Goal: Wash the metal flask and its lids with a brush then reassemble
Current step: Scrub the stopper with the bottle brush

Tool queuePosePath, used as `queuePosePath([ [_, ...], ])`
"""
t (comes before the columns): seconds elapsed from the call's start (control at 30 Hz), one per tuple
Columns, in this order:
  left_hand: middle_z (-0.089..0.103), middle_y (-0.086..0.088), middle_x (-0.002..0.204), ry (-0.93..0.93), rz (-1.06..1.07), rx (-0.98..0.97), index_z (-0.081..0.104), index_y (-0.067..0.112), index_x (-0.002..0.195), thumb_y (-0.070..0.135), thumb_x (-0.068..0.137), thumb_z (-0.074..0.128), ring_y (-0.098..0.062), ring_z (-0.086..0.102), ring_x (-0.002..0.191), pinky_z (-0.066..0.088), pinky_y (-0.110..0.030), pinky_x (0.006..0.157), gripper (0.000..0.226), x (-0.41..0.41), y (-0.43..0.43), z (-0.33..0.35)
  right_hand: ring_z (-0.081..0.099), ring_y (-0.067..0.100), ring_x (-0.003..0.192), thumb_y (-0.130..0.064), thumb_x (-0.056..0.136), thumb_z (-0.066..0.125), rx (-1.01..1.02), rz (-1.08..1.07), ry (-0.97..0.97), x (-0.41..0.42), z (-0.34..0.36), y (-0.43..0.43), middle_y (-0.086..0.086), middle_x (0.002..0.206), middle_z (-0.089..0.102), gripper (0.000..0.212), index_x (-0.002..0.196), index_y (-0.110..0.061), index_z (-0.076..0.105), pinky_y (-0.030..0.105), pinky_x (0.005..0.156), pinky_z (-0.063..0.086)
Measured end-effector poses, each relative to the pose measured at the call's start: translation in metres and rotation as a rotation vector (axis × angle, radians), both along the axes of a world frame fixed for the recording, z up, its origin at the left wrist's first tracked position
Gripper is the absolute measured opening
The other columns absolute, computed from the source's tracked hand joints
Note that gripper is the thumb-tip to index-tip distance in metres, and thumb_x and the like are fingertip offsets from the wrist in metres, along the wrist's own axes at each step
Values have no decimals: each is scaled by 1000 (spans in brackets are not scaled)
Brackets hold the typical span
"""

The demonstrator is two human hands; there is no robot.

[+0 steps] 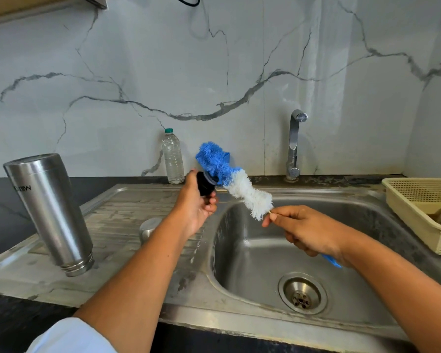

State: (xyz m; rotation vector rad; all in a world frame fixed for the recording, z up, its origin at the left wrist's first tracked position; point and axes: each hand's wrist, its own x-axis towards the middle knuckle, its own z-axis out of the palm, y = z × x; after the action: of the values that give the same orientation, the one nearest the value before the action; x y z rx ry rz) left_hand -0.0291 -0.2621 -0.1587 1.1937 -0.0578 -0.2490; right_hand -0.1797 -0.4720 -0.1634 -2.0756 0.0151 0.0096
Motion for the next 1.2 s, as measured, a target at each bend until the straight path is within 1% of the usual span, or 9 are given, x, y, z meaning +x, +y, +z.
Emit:
queuePosePath([
  [0.1, 49, -3, 67, 45, 81, -152, 56, 8, 112, 55, 107, 37, -10, 41, 52, 30, -20, 41, 51, 6, 8, 0, 23, 11, 50, -40, 107, 46, -9, 40, 31, -3, -1, -1, -6, 58, 36, 31, 99, -31, 74, 26, 46, 19],
  [0.27, 49, -5, 70, 54, -35, -3, 56, 8, 116, 59, 107, 35, -11, 40, 53, 29, -19, 39, 56, -3, 0, -3, 23, 11, 51, -41, 107, 45, 15, 13, 15, 4, -4, 5, -5, 59, 36, 31, 100, -31, 73, 26, 46, 20],
  [0.47, 50, -5, 69, 92, 62, -218, 55, 6, 118, 56, 107, 39, -9, 42, 52, 31, -18, 40, 54, 6, 9, 2, 23, 11, 51, -42, 107, 45, 18, 60, 64, -2, -2, -4, -6, 59, 37, 31, 100, -32, 74, 28, 47, 19],
  [0.63, 49, -4, 70, 67, -77, -72, 58, 7, 120, 62, 105, 36, -10, 40, 53, 30, -18, 39, 61, -5, 0, -2, 22, 12, 50, -41, 108, 45, 46, 17, 32, 3, -3, 3, -4, 59, 36, 31, 102, -28, 72, 28, 47, 18],
  [0.7, 49, -4, 69, 62, -68, -130, 58, 7, 120, 61, 105, 37, -9, 40, 51, 30, -17, 38, 60, -3, 0, 1, 22, 12, 51, -41, 107, 45, 58, 29, 39, 1, 0, -1, -5, 58, 36, 31, 103, -27, 73, 27, 46, 18],
  [0.8, 49, -4, 64, 99, 14, -268, 57, 7, 107, 58, 106, 39, -9, 39, 49, 29, -18, 37, 55, 6, 6, 2, 23, 12, 51, -42, 107, 45, 36, 66, 71, -3, 1, -6, -6, 58, 36, 31, 102, -29, 73, 28, 47, 19],
  [0.87, 49, -4, 64, 116, 0, -266, 56, 7, 106, 58, 106, 39, -10, 40, 49, 30, -18, 37, 54, 4, 6, -1, 23, 12, 51, -42, 107, 45, 9, 61, 79, -2, 0, -4, -5, 59, 37, 31, 102, -30, 73, 28, 47, 20],
  [1.0, 49, -4, 68, 98, -155, -160, 58, 8, 113, 62, 105, 37, -9, 41, 51, 31, -17, 38, 59, -6, -2, -3, 23, 12, 51, -41, 108, 44, 42, 22, 57, 1, 0, 0, -5, 58, 36, 31, 106, -26, 71, 28, 47, 19],
  [1.2, 48, -5, 66, 150, -28, -334, 55, 6, 107, 58, 106, 39, -10, 43, 54, 32, -17, 38, 54, 5, 4, -3, 22, 12, 51, -41, 108, 45, 35, 58, 91, -2, 0, -4, -4, 59, 36, 31, 102, -27, 73, 28, 47, 19],
])
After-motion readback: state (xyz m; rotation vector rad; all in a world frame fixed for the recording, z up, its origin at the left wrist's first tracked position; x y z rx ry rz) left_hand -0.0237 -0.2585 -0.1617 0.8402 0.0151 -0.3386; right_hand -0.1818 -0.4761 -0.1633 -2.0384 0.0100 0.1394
